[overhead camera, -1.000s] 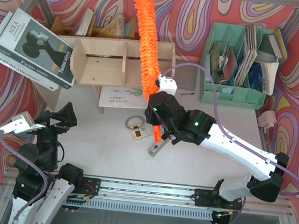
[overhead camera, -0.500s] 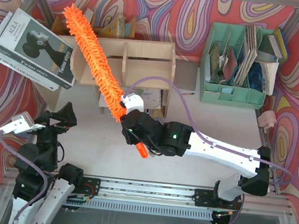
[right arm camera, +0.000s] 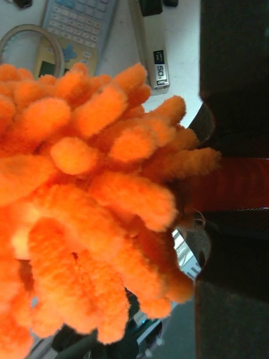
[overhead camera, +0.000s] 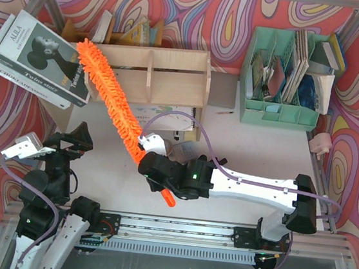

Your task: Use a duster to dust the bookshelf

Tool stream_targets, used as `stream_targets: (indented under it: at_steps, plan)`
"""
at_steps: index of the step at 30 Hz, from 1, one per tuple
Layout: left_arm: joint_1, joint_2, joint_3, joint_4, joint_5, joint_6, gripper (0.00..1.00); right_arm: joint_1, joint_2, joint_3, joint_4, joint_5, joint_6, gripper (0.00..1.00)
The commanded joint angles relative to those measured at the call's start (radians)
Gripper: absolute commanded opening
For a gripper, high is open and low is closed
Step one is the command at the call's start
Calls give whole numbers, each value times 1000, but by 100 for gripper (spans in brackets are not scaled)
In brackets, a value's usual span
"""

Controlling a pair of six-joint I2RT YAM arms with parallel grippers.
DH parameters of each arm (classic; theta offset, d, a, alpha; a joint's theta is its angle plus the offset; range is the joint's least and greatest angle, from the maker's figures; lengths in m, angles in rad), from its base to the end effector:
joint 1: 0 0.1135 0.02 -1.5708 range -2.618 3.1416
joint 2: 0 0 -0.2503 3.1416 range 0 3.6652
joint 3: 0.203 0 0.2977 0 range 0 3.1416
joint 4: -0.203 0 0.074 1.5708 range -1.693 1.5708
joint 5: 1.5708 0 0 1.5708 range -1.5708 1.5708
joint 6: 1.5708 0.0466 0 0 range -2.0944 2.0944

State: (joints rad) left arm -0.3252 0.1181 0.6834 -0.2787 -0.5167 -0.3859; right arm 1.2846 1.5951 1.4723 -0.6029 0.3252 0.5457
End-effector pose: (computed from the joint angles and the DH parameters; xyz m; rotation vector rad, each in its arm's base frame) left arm 0.0977 -0.0087 0.3822 -0.4800 1.2376 -0.2726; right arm 0.1304 0.3903 0.3092 -0.6770 2.2214 0.5938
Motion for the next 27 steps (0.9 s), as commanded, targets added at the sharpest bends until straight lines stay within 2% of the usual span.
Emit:
stream_targets:
  at_steps: [1, 8, 17, 22, 27]
  plan:
    - [8, 3, -7, 8, 7, -8, 99, 2, -13, -45, -5, 54, 82, 0]
    - [9, 3, -7, 8, 12, -10, 98, 4, -27, -110, -7, 72, 144, 0]
    - [10, 0, -5, 8, 12, -10, 99, 27, 16, -52, 22, 73, 110, 0]
    - [9, -5, -4, 6, 11, -8, 99, 53, 21, -3, 35, 142, 80, 0]
    - [9, -7, -5, 5, 10, -8, 98, 52, 13, 10, -24, 260, 152, 0]
